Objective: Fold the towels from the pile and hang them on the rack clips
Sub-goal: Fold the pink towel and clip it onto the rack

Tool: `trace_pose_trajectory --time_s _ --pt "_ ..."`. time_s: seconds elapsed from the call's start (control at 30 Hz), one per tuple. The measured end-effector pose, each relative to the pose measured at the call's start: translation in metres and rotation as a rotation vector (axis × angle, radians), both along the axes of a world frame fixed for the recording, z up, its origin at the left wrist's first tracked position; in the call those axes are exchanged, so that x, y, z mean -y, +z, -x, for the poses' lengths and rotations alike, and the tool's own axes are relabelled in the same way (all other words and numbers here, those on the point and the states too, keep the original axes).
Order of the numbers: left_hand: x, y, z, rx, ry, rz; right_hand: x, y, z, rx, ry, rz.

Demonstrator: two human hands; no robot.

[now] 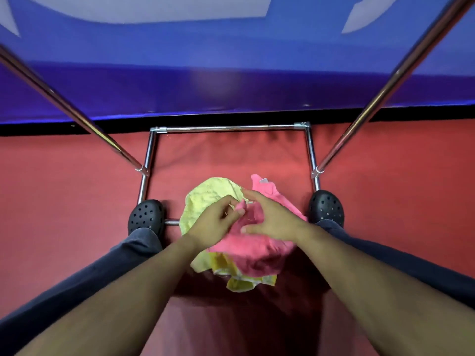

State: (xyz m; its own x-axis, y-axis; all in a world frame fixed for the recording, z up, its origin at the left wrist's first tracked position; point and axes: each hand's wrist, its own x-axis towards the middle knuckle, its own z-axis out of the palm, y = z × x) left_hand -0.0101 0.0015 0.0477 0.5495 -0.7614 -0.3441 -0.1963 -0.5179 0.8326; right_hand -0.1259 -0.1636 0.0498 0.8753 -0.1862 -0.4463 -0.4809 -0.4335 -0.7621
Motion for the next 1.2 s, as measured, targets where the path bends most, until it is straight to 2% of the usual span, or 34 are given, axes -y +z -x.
trace_pose_trajectory --time_s 0.1,0.37,0.53,0.7,0.83,0.97,1.03,1.1,1.2 --pt "0.004 0.058 -0.005 0.056 -0.069 0.075 0.003 0.051 -0.007 0.065 -0.036 -0.121" --pt "-0.006 0.257 0.007 0.355 -0.116 0.279 -0.018 0.201 0.007 0.358 -0.057 -0.188" --pt "-0.02 0.375 0.029 0.521 -0.065 0.42 -0.053 0.28 0.031 0.488 -0.046 -0.063" --pt "-0.026 0.483 0.053 0.688 0.089 0.582 -0.084 0.321 0.052 0.545 -0.098 -0.022" --pt "-0.03 0.544 0.063 0.744 0.235 0.728 -0.1 0.347 0.063 0.628 -0.152 -0.052" --pt "-0.032 0.578 0.065 0.712 0.331 0.729 -0.118 0.374 0.088 0.696 -0.149 -0.024" --pt "-0.031 0.579 0.055 0.56 0.377 0.748 -0.126 0.383 0.104 0.75 -0.167 -0.014" --pt "-0.032 0.565 0.048 0.412 0.398 0.719 -0.13 0.391 0.119 0.798 -0.221 -0.012" --pt "-0.038 0.523 0.055 0.293 0.38 0.62 -0.132 0.405 0.133 0.853 -0.223 0.009"
